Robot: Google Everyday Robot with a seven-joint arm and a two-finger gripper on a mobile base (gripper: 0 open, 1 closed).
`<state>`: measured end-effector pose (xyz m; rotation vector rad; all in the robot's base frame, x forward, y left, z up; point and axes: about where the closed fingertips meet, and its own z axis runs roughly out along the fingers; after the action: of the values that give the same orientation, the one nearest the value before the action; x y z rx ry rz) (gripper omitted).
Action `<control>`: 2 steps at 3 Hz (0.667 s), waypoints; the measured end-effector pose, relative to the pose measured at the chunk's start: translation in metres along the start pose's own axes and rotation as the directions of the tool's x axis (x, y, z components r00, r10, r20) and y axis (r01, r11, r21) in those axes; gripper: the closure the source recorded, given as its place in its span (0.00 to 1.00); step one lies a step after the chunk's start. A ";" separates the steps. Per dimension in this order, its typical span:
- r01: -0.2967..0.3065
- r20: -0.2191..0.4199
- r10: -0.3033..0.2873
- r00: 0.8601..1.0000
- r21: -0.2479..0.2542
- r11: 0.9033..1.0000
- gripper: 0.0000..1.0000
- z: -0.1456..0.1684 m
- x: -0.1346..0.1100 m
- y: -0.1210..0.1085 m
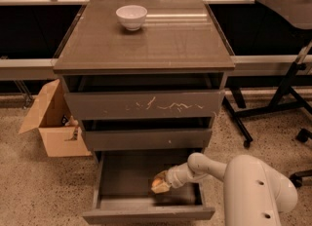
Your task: Place orange into bottom drawer
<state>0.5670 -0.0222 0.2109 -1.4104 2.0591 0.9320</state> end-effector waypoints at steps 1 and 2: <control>-0.018 0.021 0.018 1.000 -0.008 1.000 0.12 0.006 0.008 -0.009; -0.022 0.041 0.022 0.999 -0.006 1.000 0.00 0.002 0.010 -0.015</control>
Offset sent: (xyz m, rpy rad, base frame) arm 0.0193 -0.0200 -0.0100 0.0585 -0.0009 -0.0403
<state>0.5772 -0.0304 0.1984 -1.3623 2.0474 0.9684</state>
